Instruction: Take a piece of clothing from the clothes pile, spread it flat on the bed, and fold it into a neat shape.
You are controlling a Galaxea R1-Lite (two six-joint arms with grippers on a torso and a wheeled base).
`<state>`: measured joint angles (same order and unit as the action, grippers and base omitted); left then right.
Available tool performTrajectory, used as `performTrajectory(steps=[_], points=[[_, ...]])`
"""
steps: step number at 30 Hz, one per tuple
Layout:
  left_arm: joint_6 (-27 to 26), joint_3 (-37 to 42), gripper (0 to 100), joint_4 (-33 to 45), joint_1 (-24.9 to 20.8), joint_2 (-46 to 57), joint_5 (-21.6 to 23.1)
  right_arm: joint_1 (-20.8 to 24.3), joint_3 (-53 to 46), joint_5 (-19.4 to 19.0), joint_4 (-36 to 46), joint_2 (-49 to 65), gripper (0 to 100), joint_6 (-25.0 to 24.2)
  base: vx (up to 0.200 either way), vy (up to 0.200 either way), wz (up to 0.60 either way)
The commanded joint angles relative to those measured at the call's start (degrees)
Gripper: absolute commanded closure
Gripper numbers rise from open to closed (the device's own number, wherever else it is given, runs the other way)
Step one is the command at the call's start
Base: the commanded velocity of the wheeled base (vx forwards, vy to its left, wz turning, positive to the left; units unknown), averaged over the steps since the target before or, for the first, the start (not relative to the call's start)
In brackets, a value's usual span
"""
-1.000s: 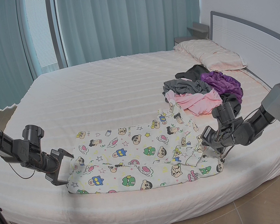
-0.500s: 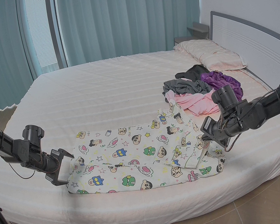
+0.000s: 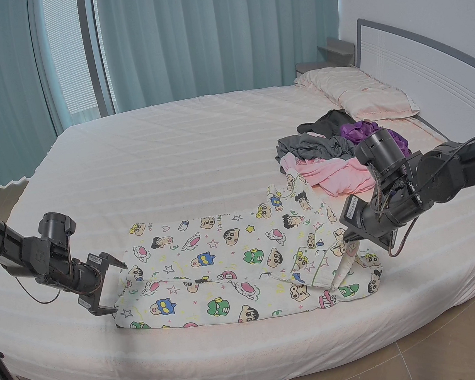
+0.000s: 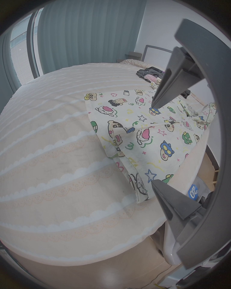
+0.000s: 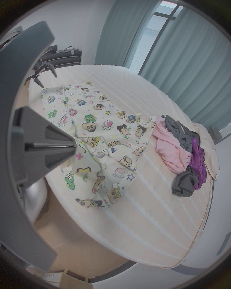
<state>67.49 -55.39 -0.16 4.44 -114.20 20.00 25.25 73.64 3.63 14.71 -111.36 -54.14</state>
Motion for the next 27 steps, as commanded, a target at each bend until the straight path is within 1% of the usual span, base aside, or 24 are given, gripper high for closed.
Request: performTrajectory(steps=[1,4,14,15,22,27], points=[[0.01,0.02,0,-0.02,0.05,-0.23,0.03,1.82,-1.49,0.06,2.42,2.46,100,0.44,0.0,0.0,0.0],[0.01,0.02,0,-0.02,0.05,-0.32,0.03,2.61,-2.8,0.15,2.86,2.73,100,0.44,0.0,0.0,0.0],[0.01,0.02,0,-0.02,0.05,-0.32,0.03,3.14,-6.67,-0.03,2.86,3.96,100,0.44,0.0,0.0,0.0],[0.01,0.02,0,-0.02,0.05,-0.32,0.03,3.23,-7.02,-0.03,2.86,3.96,0,0.44,0.0,0.0,0.0],[0.01,0.11,0,-0.02,0.05,-0.32,0.03,3.85,-8.6,-0.03,3.92,6.6,0,0.79,0.0,0.0,0.0],[0.01,0.11,0,-0.02,0.05,-0.32,0.03,3.49,-8.6,-0.38,3.22,5.63,0,1.05,0.0,0.0,0.0]])
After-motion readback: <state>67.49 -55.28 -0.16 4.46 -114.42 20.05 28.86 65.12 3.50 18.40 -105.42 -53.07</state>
